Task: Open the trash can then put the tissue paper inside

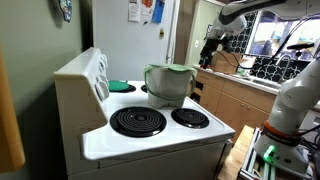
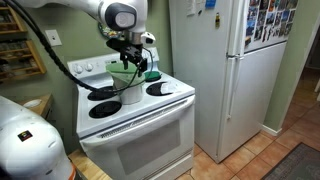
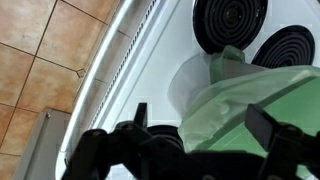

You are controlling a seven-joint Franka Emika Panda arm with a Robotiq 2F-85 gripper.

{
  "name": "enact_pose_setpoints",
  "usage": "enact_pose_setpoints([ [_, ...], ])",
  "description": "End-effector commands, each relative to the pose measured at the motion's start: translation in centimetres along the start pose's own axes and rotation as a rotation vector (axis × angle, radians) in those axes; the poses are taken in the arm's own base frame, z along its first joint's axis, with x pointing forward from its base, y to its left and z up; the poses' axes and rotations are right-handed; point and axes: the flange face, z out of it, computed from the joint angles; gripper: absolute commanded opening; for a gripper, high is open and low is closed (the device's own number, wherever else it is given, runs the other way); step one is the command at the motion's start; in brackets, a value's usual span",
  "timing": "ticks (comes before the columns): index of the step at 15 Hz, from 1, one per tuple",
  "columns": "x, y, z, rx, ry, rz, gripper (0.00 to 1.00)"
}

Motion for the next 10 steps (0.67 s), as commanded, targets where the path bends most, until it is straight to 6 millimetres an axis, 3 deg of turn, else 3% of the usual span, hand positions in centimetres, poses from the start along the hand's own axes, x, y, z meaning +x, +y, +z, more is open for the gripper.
enact_pose_setpoints([
  [1, 1.3, 0.9, 0.2, 0.118, 0.026, 0.018, 1.0],
  [6, 3.4, 2.3, 0.2, 0.325, 0.099, 0.0, 1.0],
  [10, 5.4, 2.9, 2.0, 0.451, 0.099, -0.019, 1.0],
])
